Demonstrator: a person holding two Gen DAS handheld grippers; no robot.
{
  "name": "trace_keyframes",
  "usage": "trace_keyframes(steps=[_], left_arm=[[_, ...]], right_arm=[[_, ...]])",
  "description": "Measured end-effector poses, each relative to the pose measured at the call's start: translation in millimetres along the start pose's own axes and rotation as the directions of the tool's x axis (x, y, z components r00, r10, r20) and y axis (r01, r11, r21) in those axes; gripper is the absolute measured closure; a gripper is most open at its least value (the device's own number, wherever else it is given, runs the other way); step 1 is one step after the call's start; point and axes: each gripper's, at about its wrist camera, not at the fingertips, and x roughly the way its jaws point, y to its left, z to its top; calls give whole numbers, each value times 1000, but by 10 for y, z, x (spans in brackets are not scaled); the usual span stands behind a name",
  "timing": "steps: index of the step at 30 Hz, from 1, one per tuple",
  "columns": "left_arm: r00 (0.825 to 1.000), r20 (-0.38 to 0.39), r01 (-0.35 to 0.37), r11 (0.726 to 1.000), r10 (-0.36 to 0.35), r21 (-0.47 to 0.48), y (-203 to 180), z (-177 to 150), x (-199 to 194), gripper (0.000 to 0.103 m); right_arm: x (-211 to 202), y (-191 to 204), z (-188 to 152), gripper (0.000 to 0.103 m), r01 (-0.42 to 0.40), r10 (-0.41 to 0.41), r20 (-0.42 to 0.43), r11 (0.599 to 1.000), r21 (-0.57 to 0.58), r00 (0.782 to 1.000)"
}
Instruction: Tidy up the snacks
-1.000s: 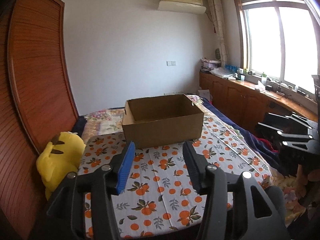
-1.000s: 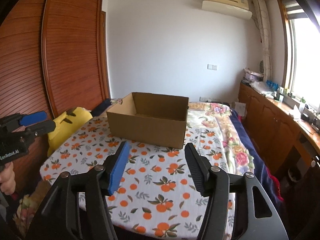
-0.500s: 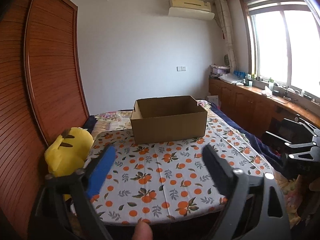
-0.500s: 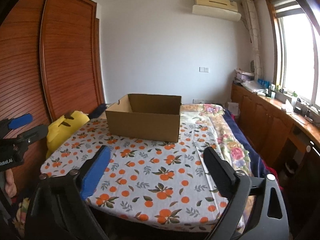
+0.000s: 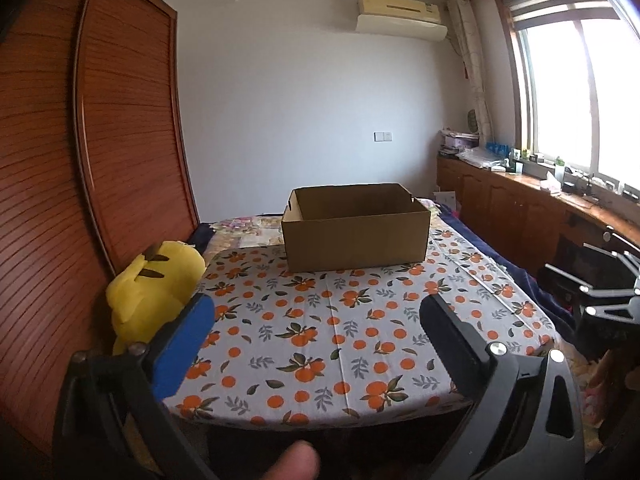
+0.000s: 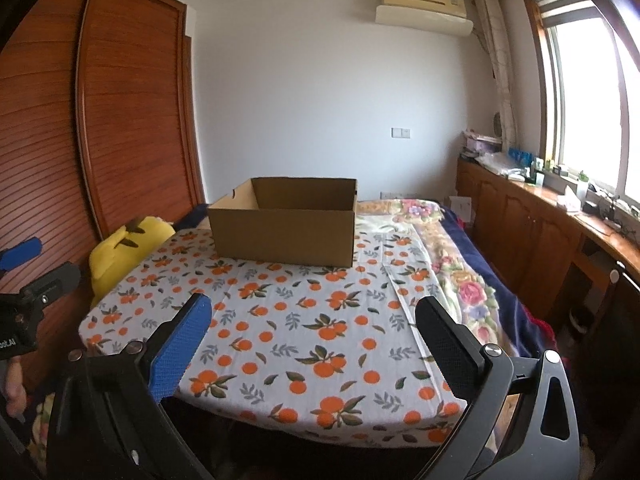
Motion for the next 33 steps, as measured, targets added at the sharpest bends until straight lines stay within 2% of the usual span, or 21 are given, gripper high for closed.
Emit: trace_keyframes(steps=[2, 12, 33], left_arm=[[1000, -1, 11, 1000, -11, -12, 7, -37, -27, 0], [999, -7, -33, 999, 33, -9, 66, -166, -67, 0], [999, 1, -54, 999, 54, -5, 135, -212, -76, 0]], right_arm=[[-18, -8, -52, 0, 7, -7, -4, 1000, 7, 1000], [-89, -25, -241, 0, 25, -25, -7, 1000, 17, 1000], [-114, -48, -262, 0, 44, -44, -1, 999, 26, 999]])
